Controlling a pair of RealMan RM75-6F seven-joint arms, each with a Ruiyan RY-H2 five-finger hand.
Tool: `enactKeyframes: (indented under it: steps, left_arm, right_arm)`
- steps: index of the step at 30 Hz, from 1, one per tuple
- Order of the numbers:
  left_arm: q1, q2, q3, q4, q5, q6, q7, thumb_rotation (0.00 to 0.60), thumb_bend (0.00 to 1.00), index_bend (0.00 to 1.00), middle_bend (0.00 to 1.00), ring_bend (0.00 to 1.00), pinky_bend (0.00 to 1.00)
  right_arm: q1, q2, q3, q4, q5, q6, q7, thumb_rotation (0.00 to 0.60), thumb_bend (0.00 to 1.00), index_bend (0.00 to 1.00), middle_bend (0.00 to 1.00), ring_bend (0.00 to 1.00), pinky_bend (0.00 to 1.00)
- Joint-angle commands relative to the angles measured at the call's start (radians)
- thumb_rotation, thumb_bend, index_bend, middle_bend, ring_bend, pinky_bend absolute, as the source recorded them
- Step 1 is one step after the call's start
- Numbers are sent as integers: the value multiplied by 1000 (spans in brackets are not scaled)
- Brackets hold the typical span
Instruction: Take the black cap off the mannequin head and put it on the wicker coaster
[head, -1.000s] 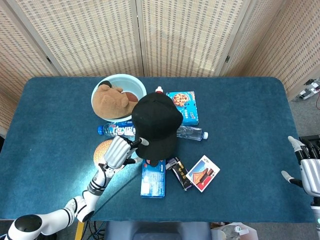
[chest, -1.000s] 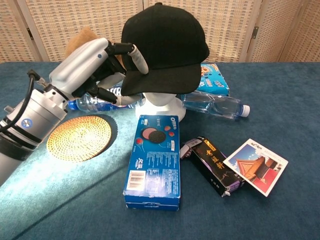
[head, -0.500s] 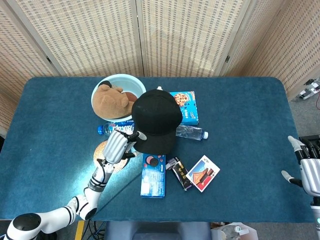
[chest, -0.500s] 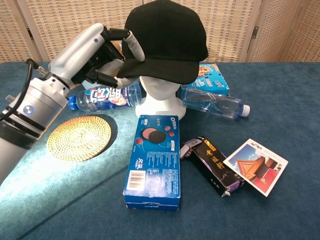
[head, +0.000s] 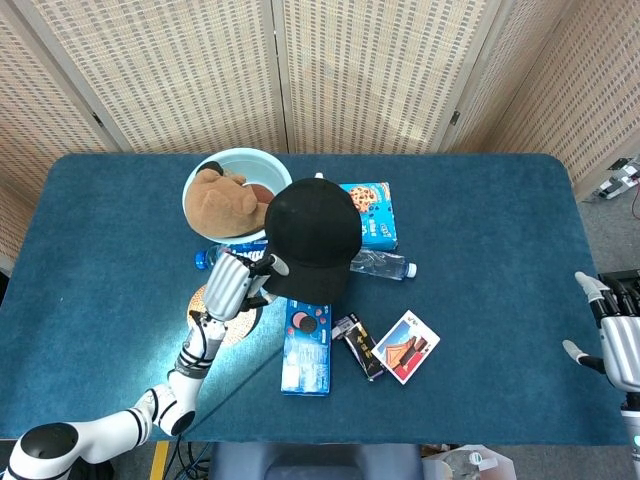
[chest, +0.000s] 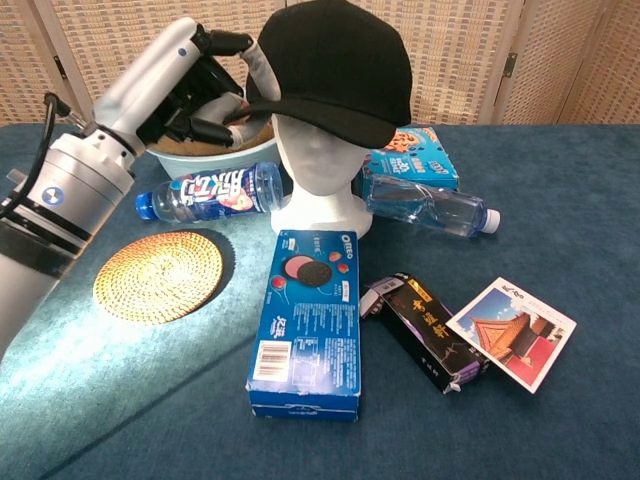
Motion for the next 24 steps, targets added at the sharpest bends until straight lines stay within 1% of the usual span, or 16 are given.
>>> enactKeyframes:
  steps: [1, 8, 11, 19, 24]
  left_arm:
    - [-3, 22, -13, -45, -17, -17, -10, 600, 387, 642, 1000, 1000, 1000]
    - [-27, 61, -48, -123, -35, -49, 4, 600, 387, 651, 1000, 1000, 1000]
    - [-44, 68, -68, -130, -42, -59, 24, 600, 387, 651, 1000, 1000, 1000]
    - [-92, 67, -147, -144, -109, -103, 29, 600, 386, 649, 1000, 1000, 1000]
    - [-119, 71, -179, -154, -137, -124, 37, 600, 387, 649, 1000, 1000, 1000]
  right_arm:
    - [1, 0, 0, -2, -1, 1, -2, 600, 35, 124, 197, 103, 176]
    - [2, 3, 1, -9, -5, 3, -8, 600, 35, 124, 197, 103, 176]
    - [2, 3, 2, -11, -7, 5, -9, 600, 35, 124, 197, 103, 176]
    - [0, 4, 1, -13, -9, 10, -7, 600, 35, 124, 197, 103, 176]
    - [-2, 4, 0, -11, -10, 12, -4, 600, 35, 124, 197, 103, 176]
